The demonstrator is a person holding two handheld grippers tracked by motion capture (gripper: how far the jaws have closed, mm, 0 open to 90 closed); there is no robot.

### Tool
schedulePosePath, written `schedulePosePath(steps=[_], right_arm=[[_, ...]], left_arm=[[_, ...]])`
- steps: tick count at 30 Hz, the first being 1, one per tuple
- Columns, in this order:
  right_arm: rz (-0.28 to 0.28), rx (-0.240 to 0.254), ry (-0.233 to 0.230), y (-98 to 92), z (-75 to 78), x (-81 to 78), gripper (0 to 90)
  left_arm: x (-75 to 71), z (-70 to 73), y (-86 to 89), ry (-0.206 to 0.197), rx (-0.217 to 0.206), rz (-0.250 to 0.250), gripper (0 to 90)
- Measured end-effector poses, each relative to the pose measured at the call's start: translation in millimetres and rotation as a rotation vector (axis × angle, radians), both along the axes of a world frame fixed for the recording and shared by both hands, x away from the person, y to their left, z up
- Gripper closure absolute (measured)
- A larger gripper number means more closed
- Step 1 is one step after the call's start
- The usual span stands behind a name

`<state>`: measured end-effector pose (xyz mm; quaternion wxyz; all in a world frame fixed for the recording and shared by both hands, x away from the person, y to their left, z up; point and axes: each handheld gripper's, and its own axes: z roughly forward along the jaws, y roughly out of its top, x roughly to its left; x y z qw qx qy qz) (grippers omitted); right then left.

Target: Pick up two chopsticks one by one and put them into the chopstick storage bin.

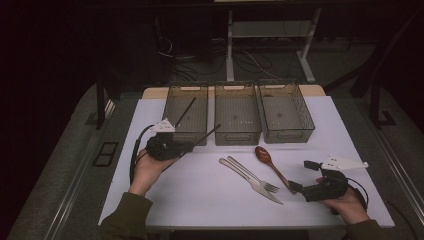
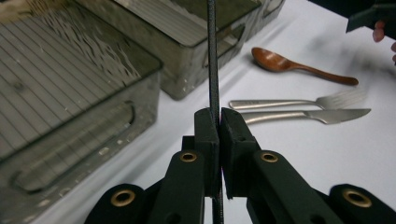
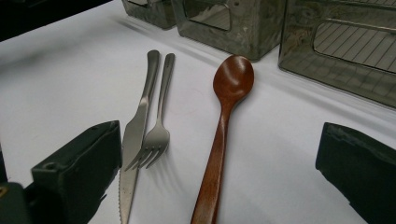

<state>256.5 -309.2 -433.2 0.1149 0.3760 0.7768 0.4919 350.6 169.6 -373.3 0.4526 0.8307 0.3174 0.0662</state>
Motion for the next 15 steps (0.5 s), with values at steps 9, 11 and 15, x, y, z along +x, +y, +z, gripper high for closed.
schedulePosePath(steps=[9,11,15], right_arm=[[-0.006,0.001,0.005,0.1,-0.5,0.4,0.0],[-0.007,0.000,0.003,-0.2,-0.5,0.3,0.0],[-0.007,0.003,0.003,-0.7,-0.3,-0.1,0.0]], left_arm=[[18.4,16.5,3.5,-0.028,0.011,0.040,85.1],[24.3,19.6,3.8,-0.032,0.011,0.048,85.1],[36.5,22.3,5.4,-0.024,0.017,0.067,85.1]])
